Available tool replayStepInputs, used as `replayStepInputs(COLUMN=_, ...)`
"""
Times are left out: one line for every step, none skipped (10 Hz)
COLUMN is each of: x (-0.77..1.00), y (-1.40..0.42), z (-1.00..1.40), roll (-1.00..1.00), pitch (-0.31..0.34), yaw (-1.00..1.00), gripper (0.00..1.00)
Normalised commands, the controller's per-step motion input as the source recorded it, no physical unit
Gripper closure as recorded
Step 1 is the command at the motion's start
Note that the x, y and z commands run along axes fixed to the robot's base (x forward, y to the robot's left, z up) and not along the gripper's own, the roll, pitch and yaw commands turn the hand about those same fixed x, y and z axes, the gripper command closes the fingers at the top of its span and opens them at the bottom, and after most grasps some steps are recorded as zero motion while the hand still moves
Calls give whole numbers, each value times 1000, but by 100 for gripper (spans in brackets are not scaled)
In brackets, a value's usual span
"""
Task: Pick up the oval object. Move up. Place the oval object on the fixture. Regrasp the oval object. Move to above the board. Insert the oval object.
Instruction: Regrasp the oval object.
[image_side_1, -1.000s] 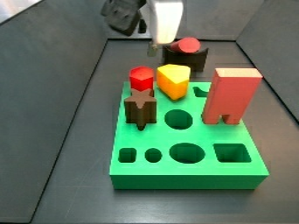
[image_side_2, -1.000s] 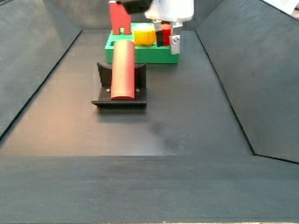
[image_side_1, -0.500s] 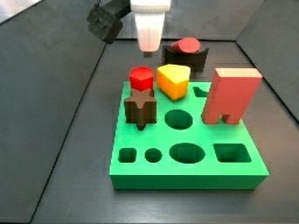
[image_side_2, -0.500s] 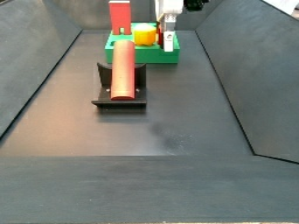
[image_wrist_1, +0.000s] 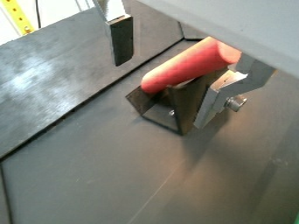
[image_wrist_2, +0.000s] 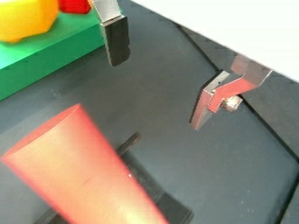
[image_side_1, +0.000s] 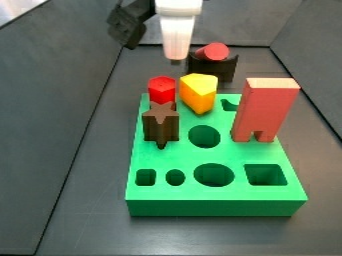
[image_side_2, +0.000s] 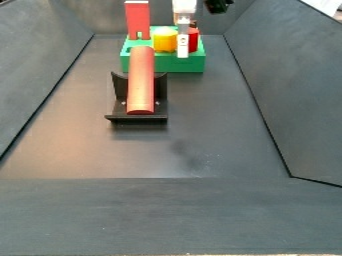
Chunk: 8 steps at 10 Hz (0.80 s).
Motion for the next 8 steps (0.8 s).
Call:
replayStepInputs(x=1000, y=-9, z=-13, roll=103, pitch=145, yaw=-3, gripper=0)
replayStepInputs(x=1000, y=-10, z=-16, roll=87, pitch=145, yaw=4, gripper=0)
replayStepInputs(x=1000, y=-11, z=-14, roll=78, pitch=143, yaw=7, gripper=0)
replayStepInputs(x=1000, y=-10, z=-13, roll=65, pitch=148, yaw=10, gripper=0)
replayStepInputs(x=1000, y=-13, z=-11, roll=57, pitch=153, yaw=9, gripper=0)
replayStepInputs(x=1000, y=-13, z=-11, roll=44, pitch=157, yaw=8, gripper=0)
replayStepInputs(x=927, y=-12, z=-9, roll=39, pitch=164, yaw=10, gripper=0)
replayStepInputs(x=818, y=-13, z=-4, roll=33, pitch=174, yaw=12, gripper=0)
